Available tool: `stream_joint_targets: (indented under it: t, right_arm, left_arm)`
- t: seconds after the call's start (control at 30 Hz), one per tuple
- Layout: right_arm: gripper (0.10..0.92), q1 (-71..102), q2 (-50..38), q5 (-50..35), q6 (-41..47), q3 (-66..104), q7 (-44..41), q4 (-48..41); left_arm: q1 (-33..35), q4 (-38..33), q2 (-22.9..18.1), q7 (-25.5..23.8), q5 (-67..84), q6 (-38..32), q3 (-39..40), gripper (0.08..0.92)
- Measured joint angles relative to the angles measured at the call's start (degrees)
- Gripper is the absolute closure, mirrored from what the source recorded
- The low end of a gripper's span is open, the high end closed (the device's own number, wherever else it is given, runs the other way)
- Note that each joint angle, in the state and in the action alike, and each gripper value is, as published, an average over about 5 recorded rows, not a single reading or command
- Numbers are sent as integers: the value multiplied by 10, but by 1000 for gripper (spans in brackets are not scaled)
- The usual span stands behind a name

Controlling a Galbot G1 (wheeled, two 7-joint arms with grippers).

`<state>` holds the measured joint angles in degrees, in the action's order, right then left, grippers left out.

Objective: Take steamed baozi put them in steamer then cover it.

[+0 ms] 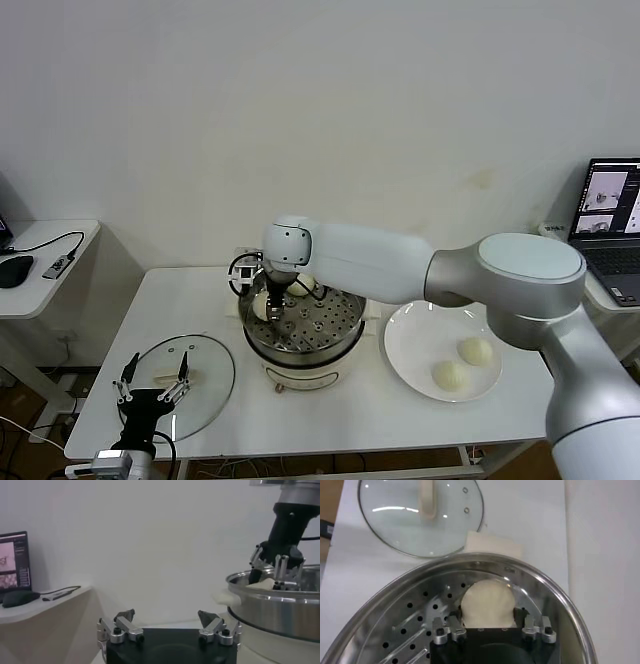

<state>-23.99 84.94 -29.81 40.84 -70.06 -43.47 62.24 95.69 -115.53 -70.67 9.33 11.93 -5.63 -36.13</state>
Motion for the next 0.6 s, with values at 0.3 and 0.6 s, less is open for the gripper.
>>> stream_joint_targets:
  t: [0.3,0.6]
  right_arm:
    - [203,-57,-68,29,-23,-6,-69,59]
    - [203,-124,-211,65,-65,-35,-143,164]
  left_arm:
    - [2,-1,2,0,1,0,-4,177]
    - [1,-1,7,-1,1,0,-4,177]
